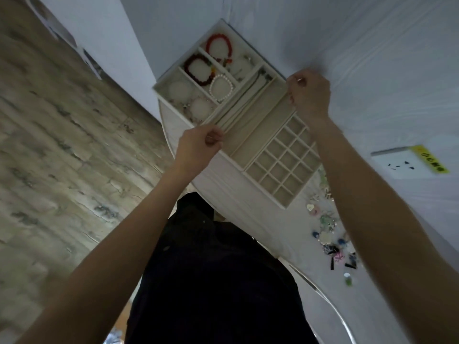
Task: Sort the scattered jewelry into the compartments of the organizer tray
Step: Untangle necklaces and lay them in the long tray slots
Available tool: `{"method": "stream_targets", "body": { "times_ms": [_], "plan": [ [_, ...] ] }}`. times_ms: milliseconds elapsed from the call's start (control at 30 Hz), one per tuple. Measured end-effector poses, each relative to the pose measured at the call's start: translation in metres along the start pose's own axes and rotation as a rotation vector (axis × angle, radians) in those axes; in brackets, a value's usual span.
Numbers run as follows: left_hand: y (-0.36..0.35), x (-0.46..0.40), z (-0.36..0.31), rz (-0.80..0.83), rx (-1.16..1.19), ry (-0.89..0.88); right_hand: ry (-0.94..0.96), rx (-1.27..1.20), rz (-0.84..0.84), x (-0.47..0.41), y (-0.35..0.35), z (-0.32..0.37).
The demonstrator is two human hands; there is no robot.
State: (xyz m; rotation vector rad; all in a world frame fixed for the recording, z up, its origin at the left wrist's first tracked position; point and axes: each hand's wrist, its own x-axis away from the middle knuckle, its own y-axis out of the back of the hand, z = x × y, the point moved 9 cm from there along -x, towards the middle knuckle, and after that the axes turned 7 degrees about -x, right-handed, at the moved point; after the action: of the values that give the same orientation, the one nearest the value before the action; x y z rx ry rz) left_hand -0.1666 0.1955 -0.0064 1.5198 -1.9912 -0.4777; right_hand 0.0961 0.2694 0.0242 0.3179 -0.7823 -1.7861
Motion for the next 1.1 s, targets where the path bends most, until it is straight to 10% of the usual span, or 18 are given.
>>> {"method": "stream_targets", "body": {
  "times_ms": [733, 1100],
  "plan": [
    [-0.006, 0.012, -0.025, -0.339, -0.542, -0.332, 0.242, 0.192, -0.116, -0.013, -0.012, 0.014],
    [-0.022, 0.016, -0.017, -0.204, -0.841, -0.472, 0.536, 0.619, 0.196, 0.021, -0.060, 0.001]
  ]
}}
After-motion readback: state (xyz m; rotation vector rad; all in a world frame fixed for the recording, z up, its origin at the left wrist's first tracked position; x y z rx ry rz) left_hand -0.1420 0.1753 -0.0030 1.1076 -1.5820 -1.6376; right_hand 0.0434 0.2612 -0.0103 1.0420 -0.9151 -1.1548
